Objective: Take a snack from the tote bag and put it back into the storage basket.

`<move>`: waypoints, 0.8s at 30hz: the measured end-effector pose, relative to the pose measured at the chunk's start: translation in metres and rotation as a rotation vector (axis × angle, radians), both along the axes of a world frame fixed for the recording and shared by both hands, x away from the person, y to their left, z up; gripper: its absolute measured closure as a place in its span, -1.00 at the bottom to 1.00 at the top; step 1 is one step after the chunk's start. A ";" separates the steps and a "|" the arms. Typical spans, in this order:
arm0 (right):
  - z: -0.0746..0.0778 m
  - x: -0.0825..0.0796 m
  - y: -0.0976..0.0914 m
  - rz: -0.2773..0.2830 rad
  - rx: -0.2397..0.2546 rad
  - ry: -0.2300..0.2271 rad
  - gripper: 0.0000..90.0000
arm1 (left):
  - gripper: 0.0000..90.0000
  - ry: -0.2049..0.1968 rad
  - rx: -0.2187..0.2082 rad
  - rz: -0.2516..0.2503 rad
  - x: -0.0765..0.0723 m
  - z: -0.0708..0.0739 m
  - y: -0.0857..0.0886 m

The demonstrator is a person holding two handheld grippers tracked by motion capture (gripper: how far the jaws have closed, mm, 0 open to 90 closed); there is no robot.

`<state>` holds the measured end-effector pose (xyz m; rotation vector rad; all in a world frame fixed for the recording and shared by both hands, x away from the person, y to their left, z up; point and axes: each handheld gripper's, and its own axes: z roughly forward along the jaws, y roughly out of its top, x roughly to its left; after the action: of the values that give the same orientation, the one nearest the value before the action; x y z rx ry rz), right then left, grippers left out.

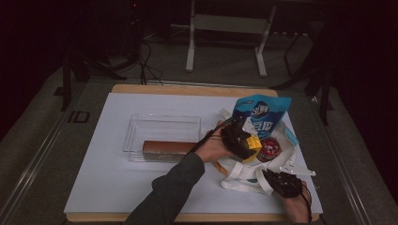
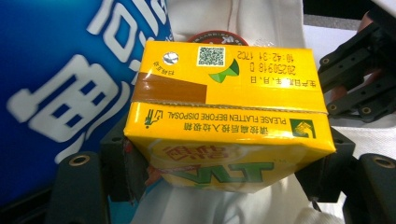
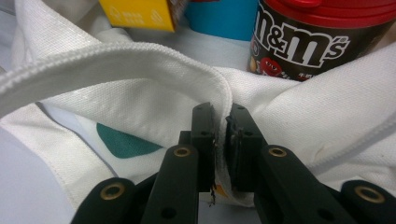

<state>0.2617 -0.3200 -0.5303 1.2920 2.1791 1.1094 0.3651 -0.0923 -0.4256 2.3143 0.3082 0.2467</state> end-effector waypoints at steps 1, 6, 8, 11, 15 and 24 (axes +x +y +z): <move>0.000 0.000 0.000 0.000 0.000 0.000 0.83 | -0.35 0.001 -0.003 0.003 0.000 0.001 0.001; 0.000 0.000 0.000 0.000 0.000 -0.002 0.83 | -0.35 0.001 -0.008 0.013 -0.001 0.006 0.007; 0.000 0.000 0.000 0.001 0.000 -0.002 0.84 | -0.35 0.003 -0.012 0.013 -0.001 0.008 0.009; 0.000 0.000 -0.001 0.001 0.000 -0.003 0.83 | -0.35 0.002 -0.014 0.005 -0.003 0.012 0.010; 0.000 0.000 0.000 0.001 0.000 -0.002 0.83 | -0.35 -0.001 -0.020 -0.001 -0.007 0.015 0.012; 0.000 0.000 0.000 0.002 0.000 -0.002 0.83 | -0.35 0.004 -0.034 0.009 -0.011 0.020 0.018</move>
<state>0.2622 -0.3204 -0.5303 1.2893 2.1793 1.1107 0.3545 -0.0742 -0.4056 2.2802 0.3230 0.2396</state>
